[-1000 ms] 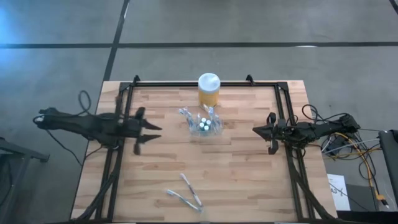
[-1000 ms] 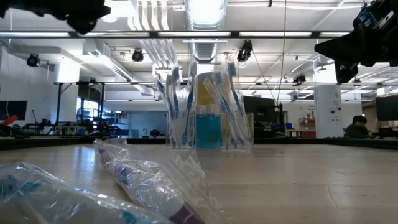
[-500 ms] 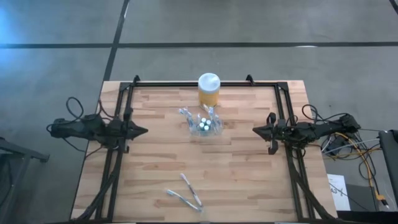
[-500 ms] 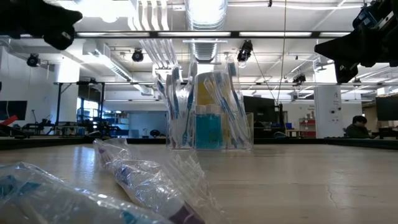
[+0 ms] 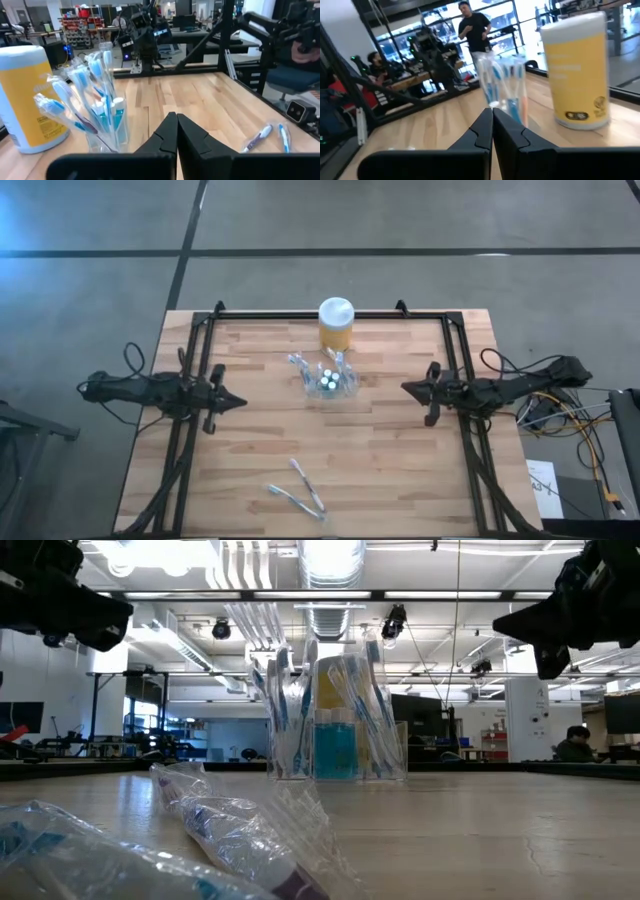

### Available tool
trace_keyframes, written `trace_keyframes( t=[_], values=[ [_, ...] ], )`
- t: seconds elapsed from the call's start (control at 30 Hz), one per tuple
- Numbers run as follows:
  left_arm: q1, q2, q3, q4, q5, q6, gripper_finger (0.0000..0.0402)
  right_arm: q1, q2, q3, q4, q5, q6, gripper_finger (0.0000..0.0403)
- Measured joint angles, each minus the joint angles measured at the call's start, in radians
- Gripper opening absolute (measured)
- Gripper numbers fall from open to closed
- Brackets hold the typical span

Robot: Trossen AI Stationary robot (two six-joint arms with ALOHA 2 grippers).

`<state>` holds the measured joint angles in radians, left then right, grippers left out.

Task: Pick & Place toothbrushing station
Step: Put the violet toothbrush into the transparent organizer

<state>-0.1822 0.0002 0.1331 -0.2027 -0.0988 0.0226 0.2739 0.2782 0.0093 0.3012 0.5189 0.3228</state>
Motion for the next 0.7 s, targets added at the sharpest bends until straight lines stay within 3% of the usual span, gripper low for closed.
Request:
trace_keyframes(
  t=[0.17,0.37,0.7],
  values=[
    [0.0,0.0,-0.009,0.0,0.011,0.002,0.0005,0.036,0.194,0.081,0.068,0.001,-0.003,0.0008],
    [0.0,0.0,-0.003,0.001,0.01,-0.004,0.0006,0.115,0.527,0.33,-0.005,0.005,0.013,0.0008],
    [0.0,0.0,0.0,0.001,0.01,-0.043,0.0007,0.154,1.041,0.819,-0.426,-0.008,0.303,0.0008]
  ],
)
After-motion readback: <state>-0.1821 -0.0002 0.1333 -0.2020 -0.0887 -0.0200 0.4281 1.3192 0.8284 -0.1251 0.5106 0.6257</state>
